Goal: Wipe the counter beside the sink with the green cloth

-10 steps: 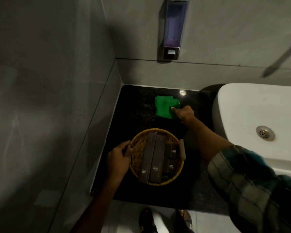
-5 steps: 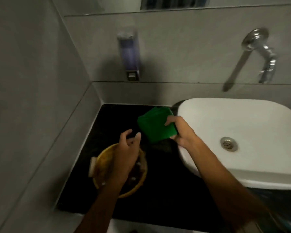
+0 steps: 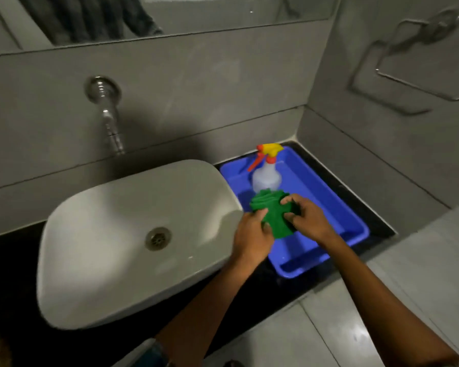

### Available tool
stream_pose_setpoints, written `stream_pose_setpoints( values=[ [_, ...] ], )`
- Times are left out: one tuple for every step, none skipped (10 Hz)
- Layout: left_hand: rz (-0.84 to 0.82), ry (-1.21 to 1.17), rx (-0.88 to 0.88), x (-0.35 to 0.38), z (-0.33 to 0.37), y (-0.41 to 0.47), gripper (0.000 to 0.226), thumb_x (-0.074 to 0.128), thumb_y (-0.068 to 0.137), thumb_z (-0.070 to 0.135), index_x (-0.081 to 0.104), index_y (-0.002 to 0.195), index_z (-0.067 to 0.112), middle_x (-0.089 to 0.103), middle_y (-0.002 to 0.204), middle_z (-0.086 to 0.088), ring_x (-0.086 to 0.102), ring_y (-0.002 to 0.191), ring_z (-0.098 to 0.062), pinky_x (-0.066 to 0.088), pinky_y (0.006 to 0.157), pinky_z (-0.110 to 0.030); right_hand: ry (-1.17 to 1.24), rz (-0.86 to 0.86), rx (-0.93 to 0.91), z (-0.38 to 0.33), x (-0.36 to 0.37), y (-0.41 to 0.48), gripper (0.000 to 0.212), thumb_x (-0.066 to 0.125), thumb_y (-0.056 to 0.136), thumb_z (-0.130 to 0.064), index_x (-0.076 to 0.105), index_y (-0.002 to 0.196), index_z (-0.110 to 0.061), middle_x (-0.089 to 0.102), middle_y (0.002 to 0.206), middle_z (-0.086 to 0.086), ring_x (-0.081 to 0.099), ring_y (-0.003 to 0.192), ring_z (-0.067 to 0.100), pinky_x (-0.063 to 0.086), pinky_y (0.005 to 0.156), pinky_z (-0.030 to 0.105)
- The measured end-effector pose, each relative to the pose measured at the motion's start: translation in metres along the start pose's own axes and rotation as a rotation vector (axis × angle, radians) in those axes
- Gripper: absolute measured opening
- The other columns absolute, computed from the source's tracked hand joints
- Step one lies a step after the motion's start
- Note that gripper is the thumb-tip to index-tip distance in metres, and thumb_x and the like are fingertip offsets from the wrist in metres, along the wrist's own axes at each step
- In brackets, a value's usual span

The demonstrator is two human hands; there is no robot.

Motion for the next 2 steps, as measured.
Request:
stream_pose_setpoints(
  values=[
    [-0.179, 0.114, -0.053, 0.058, 0.008, 0.012, 0.049, 0.051, 0.087, 0.012, 0.046, 0.135, 0.011, 0.050, 0.133, -0.025, 0.048, 0.123, -0.039, 0.036, 0.106, -0.041, -0.143, -0.014, 0.053, 0.043, -0.013, 0.010, 0.035, 0.060, 0.083, -0.001, 0.065, 0.117, -0.010, 0.068, 0.119, 0.015, 0.061, 0.113, 0.030, 0.042, 0.098, 0.034],
    [-0.361, 0.381, -0.056, 0.111, 0.005, 0.008, 0.047, 0.055, 0.086, 0.017, 0.047, 0.131, 0.006, 0.032, 0.146, -0.026, 0.031, 0.135, -0.040, 0.028, 0.112, -0.042, -0.486, -0.247, 0.162, 0.095, 0.005, 0.008, 0.037, 0.044, 0.096, -0.024, 0.059, 0.130, -0.023, 0.052, 0.143, 0.011, 0.049, 0.129, 0.029, 0.036, 0.105, 0.042]
  ],
)
Point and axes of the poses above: each hand's wrist, its own y-axis towards the middle knuckle, its own x-axis out of the palm, z = x × y, the point moved 6 cm from there along y, towards the middle knuckle
